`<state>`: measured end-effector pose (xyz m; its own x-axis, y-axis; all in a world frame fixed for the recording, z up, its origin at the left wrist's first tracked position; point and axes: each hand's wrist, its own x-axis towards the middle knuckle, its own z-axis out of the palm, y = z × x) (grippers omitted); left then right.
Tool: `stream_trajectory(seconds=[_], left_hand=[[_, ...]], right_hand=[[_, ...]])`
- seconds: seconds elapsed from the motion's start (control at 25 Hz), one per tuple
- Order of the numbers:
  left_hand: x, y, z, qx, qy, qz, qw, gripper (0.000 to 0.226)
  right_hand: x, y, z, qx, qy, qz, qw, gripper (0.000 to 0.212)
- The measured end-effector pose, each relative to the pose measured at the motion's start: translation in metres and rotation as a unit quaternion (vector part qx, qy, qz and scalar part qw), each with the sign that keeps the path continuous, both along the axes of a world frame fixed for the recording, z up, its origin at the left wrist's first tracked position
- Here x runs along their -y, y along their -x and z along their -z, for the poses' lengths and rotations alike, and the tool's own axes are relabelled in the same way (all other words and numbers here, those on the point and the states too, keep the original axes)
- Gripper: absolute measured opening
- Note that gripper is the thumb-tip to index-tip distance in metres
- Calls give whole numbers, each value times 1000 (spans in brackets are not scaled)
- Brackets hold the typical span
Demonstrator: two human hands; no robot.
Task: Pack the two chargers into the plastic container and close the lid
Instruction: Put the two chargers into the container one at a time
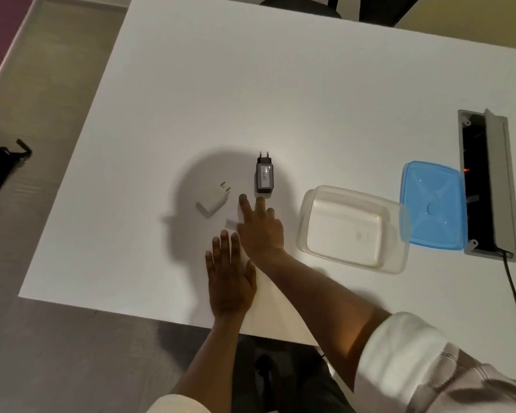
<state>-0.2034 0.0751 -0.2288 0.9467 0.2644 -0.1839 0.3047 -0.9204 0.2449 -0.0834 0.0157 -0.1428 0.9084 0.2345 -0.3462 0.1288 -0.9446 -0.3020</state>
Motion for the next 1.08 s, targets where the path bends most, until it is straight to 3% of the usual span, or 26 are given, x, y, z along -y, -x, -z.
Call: stream_trajectory(seconds=[0.24,0.36,0.52,0.88,1.08], left_hand=[[-1,1,2,12,14,-15,1000,70],[0,1,2,3,7,-10,1000,74],[1,1,2,2,-13,-4,1000,78],[0,0,5,4,2,-15,1000,74],[-3,1,2,-8,1,-11,1000,71]], right_hand=[[15,-1,-1,13,-34,-87,996,54],[14,9,1,36,-34,-24,999,50],[-2,13,8,5,-9,66,998,60],[20,11,7,-23,-59,-10,998,59],[35,19,-44,43,-126,-56,990,61]])
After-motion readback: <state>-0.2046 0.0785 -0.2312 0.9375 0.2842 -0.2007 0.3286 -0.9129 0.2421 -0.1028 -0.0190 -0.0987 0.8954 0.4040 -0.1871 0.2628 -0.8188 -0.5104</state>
